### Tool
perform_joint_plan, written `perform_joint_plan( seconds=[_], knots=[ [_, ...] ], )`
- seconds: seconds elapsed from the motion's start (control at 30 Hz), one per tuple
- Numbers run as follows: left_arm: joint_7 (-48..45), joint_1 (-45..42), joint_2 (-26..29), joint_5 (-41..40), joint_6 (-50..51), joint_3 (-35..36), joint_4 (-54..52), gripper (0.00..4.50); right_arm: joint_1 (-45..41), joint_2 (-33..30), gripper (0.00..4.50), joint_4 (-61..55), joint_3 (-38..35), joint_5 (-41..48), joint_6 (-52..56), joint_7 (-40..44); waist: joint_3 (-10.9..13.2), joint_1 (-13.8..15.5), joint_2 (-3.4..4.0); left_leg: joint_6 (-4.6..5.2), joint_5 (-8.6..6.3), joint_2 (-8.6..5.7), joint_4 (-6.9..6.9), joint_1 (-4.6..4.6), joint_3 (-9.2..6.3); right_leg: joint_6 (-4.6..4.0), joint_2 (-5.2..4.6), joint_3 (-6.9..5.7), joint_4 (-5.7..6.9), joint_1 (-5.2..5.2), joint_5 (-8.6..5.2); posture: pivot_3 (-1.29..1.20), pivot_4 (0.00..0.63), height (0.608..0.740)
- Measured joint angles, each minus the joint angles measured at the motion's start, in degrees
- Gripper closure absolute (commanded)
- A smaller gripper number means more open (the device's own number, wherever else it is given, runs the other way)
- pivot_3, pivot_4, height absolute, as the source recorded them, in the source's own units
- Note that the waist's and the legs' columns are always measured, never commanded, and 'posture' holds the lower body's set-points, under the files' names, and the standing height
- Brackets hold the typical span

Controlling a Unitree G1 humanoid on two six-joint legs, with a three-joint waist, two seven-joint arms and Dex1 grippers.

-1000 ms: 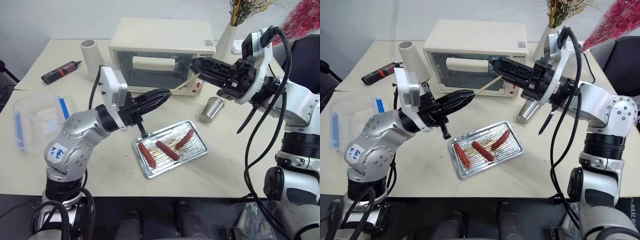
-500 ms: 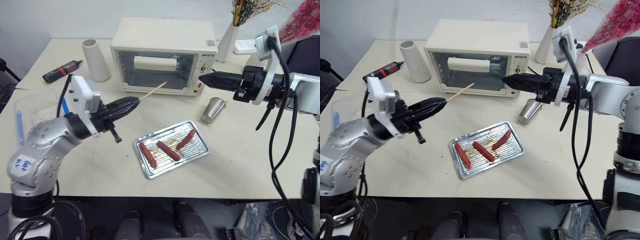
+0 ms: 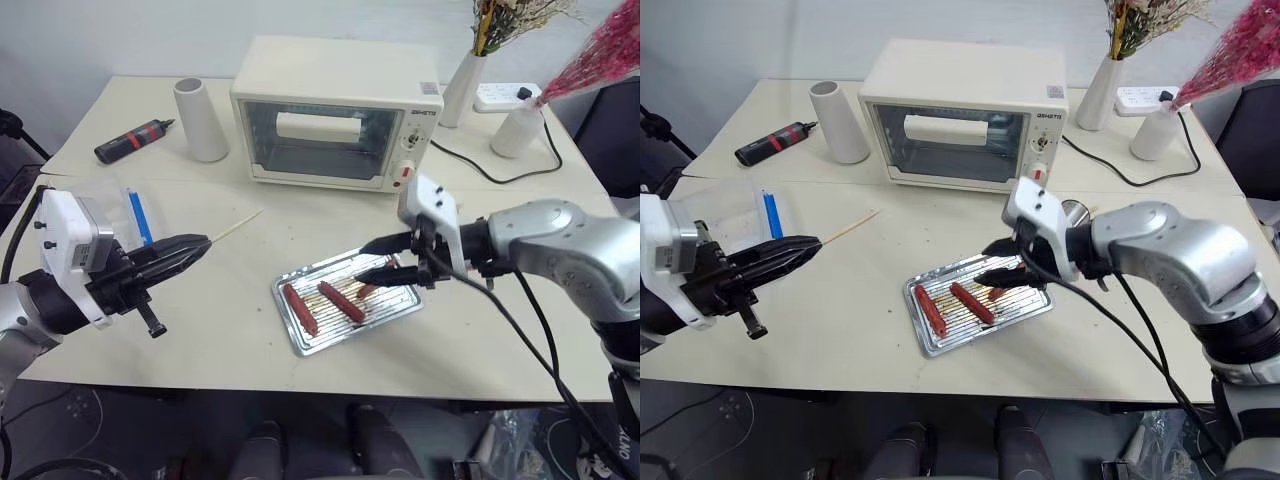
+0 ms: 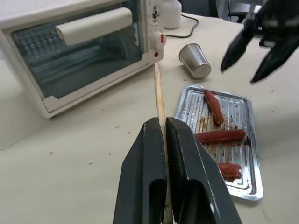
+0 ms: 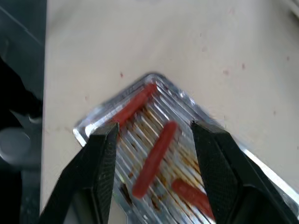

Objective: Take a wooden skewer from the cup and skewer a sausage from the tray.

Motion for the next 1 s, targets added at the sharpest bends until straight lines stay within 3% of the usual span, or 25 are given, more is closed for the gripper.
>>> perform_joint_plan(
  seconds=[0.17, 0.27, 0.73, 1.0],
  knots=[
    [1.37, 0.38, 0.08, -1.45, 0.08, 0.02, -1.39, 4.50, -0.44, -0.05, 1.96, 1.64, 0.54, -4.65, -4.28, 7.92, 0.00, -0.46, 0.00, -0.01, 0.00, 0.12, -0.03, 0.06, 0.00, -0.01, 0.15, 0.00, 0.06, -0.01, 0.00, 0.00, 0.150, 0.740],
    [1.36, 1.94, 0.40, -1.94, 0.24, 0.39, -1.37, 4.50, -0.63, 3.74, 1.96, -0.51, 1.62, -4.60, -2.93, 9.12, 0.00, -0.67, 0.00, -0.05, -0.03, 0.32, -0.04, 0.15, -0.01, -0.18, 0.26, -0.02, 0.22, -0.02, -0.05, 0.00, 0.150, 0.740],
    [0.14, 2.41, 4.36, -2.04, 0.04, 2.43, -0.35, 4.50, 1.77, 16.47, 1.96, -3.51, 5.97, -6.74, 8.71, -1.11, 0.00, -0.44, -0.01, -0.11, 0.02, 0.18, 0.04, 0.17, -0.08, -0.30, 0.21, -0.12, 0.44, -0.04, -0.12, 0.00, 0.150, 0.740],
    [0.45, 0.49, 4.20, -1.39, -1.23, -0.35, 1.14, 4.50, -1.38, 11.63, 1.96, 3.10, 7.46, -16.05, -2.75, 5.21, 0.00, -0.45, -0.02, -0.11, 0.02, 0.06, 0.04, 0.17, -0.06, -0.28, 0.19, -0.13, 0.42, -0.03, -0.11, 0.00, 0.150, 0.740]
  ],
)
